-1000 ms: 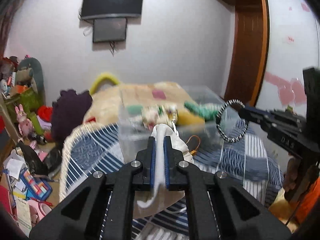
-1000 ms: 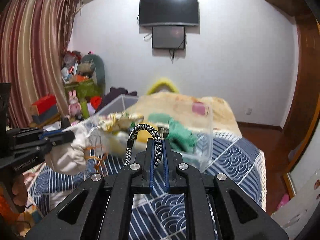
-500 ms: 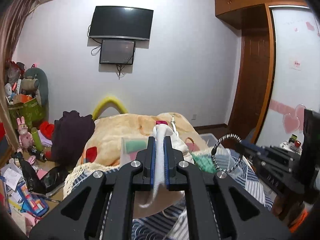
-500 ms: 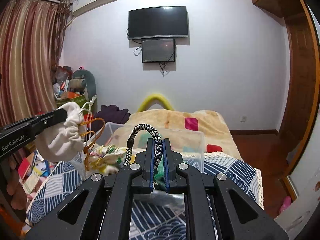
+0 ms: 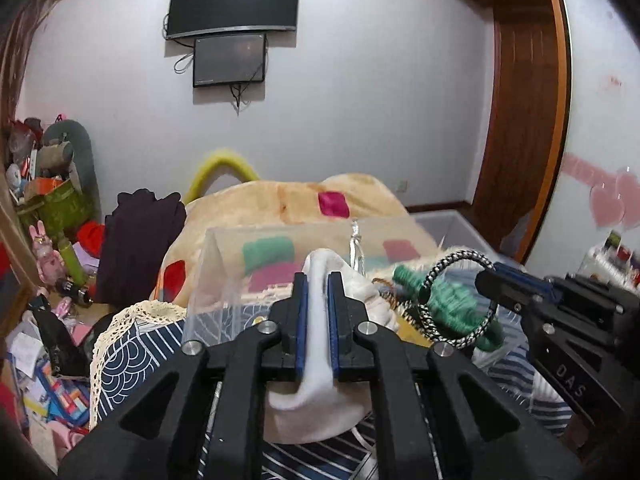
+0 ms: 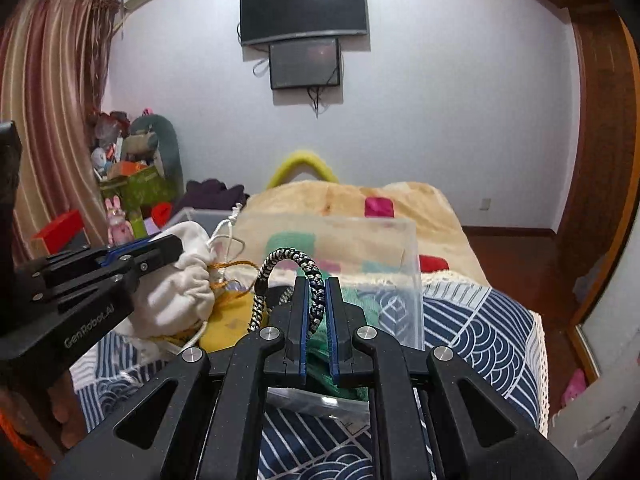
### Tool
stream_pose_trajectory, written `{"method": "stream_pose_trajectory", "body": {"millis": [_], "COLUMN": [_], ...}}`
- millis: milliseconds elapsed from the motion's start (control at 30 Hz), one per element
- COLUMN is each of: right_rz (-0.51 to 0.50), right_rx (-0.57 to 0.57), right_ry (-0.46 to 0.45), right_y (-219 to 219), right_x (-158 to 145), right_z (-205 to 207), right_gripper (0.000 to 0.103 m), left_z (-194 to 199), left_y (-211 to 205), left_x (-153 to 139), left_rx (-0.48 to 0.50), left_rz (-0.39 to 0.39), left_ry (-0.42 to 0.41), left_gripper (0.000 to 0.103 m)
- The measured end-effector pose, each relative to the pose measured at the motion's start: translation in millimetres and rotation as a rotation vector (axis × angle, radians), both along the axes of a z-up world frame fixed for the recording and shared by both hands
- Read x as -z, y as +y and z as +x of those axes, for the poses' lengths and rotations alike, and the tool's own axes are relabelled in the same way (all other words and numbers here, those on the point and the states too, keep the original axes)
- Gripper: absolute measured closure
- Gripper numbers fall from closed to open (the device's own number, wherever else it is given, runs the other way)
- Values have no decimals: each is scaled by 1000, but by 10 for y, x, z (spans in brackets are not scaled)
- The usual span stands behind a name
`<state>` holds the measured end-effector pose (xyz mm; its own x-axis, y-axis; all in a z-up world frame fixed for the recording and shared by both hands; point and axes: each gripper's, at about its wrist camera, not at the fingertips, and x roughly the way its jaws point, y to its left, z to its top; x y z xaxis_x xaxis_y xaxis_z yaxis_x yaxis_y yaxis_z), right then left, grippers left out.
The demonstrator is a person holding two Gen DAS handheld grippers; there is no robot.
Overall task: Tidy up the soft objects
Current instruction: 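Drop the white pouch into the box with left tool while right drops the cord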
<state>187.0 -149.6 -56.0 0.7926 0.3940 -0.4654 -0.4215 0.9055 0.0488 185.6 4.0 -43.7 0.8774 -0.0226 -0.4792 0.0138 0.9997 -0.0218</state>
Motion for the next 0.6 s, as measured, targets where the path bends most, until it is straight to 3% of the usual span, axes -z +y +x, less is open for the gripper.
{"method": "stream_pose_trajectory", "body": {"millis": [200,267,333,467,600], "right_rz": [0,-1,-6,4,5], "right_rx": [-2,-7,-7,-13,-21], "right_ry": [81,82,70,17,-42], "right_y": [-42,-56,-67,-106,-139], "right_x": [91,67,15,-110,-269], "right_z": [75,58,24,-104,-277], "right_gripper": [95,88,71,68,67], "left_z": [-10,-39,-84,-194,-368], "left_y": [-6,22,45,87,100], "left_x": [36,4,-36,-128,-232], "left_rx": [26,29,34,50,66], "left_rz": [16,9,-13,-32,-59], "left_ry": [47,45,35,20,-6], "left_gripper": [80,64,48,47,32]}}
